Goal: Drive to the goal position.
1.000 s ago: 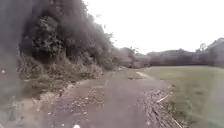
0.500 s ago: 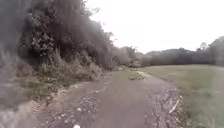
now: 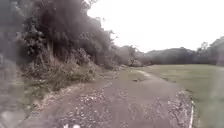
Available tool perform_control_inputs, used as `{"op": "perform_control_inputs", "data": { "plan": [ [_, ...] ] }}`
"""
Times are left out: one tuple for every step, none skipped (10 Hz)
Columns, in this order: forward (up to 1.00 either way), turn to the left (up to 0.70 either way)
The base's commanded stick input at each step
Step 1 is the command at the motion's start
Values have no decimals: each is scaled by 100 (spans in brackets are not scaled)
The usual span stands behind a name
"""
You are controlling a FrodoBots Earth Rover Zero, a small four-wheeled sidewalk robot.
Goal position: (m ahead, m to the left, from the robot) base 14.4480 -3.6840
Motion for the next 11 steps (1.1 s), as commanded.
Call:
{"op": "perform_control_inputs", "data": {
  "plan": [
    [85, -33],
    [85, -33],
    [85, -33],
    [85, -33],
    [85, -33],
    [85, -33],
    [85, -33],
    [85, -33],
    [85, -33],
    [85, -33],
    [85, -33]
  ]
}}
